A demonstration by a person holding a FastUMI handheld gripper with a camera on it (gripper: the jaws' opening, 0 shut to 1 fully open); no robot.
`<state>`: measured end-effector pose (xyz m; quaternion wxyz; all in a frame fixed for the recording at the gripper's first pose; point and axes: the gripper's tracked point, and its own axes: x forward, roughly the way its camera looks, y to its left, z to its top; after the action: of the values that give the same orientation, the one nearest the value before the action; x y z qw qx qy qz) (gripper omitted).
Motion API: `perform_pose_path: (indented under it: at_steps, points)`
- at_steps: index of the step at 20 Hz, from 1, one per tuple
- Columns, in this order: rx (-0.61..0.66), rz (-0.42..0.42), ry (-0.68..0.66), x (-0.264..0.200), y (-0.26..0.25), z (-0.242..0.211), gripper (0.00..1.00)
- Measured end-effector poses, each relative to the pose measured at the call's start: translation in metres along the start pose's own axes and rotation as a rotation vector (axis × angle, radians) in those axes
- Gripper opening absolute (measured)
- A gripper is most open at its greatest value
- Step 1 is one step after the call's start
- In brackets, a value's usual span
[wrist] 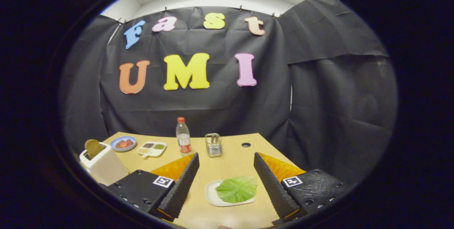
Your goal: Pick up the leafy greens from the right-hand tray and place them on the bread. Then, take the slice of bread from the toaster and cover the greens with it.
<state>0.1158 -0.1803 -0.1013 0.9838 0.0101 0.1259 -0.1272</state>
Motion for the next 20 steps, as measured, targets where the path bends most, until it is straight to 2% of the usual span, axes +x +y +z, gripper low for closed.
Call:
perform_pose_path:
  at_steps: [2,5,8,13,15,20]
  points:
    - [0.015,-0.015,0.059,0.021,-0.013,-0.013,0.95]
    - [0.054,0.02,0.122,0.051,-0.022,-0.031,0.95]
    - [0.079,0.002,0.188,0.08,-0.037,-0.051,0.95]
    - [0.1,0.018,0.328,0.128,-0.043,-0.093,0.95]
    - [0.102,-0.005,0.396,0.145,-0.052,-0.114,0.96]
    - [0.122,-0.011,0.498,0.163,-0.058,-0.149,0.96]
